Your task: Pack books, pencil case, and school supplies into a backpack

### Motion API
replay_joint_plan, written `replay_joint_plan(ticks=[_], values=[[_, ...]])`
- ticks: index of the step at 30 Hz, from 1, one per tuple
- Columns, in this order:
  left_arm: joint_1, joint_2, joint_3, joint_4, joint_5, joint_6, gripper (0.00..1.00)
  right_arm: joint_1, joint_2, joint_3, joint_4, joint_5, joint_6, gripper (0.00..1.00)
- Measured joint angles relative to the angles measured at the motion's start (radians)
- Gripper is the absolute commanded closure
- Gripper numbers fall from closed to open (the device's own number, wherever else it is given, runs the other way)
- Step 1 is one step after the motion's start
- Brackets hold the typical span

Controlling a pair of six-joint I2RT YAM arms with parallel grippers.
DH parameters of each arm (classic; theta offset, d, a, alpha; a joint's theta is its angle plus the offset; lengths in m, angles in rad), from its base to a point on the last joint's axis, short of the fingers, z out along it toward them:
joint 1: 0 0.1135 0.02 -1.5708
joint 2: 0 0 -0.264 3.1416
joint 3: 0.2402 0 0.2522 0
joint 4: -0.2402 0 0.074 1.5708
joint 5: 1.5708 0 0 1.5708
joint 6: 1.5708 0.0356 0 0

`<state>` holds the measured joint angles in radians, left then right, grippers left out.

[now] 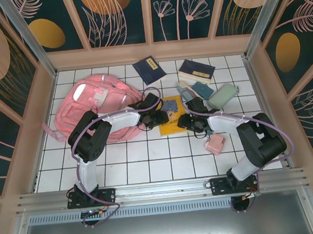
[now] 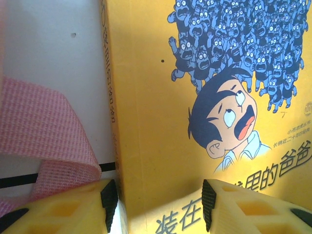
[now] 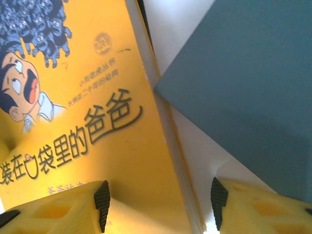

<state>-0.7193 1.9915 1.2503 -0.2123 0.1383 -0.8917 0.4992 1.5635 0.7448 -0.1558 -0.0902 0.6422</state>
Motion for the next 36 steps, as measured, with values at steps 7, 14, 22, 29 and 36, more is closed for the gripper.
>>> replay_joint_plan(ticks=[7,14,22,29,36], values=[[0.002,-0.014,-0.037,0.053,0.013,0.0,0.48,-0.021,0.026,0.0,0.048,-0.061,0.0,0.53],[0.048,-0.065,-0.182,0.274,0.154,-0.045,0.51,-0.027,0.045,0.0,0.097,-0.112,0.0,0.56],[0.063,-0.096,-0.254,0.454,0.264,-0.133,0.9,-0.027,0.049,-0.002,0.13,-0.182,0.014,0.49],[0.067,-0.131,-0.256,0.466,0.287,-0.15,1.0,-0.075,-0.009,-0.006,0.132,-0.246,0.026,0.4],[0.08,-0.264,-0.257,0.467,0.332,-0.15,1.0,-0.189,-0.108,-0.045,0.274,-0.411,0.097,0.3]])
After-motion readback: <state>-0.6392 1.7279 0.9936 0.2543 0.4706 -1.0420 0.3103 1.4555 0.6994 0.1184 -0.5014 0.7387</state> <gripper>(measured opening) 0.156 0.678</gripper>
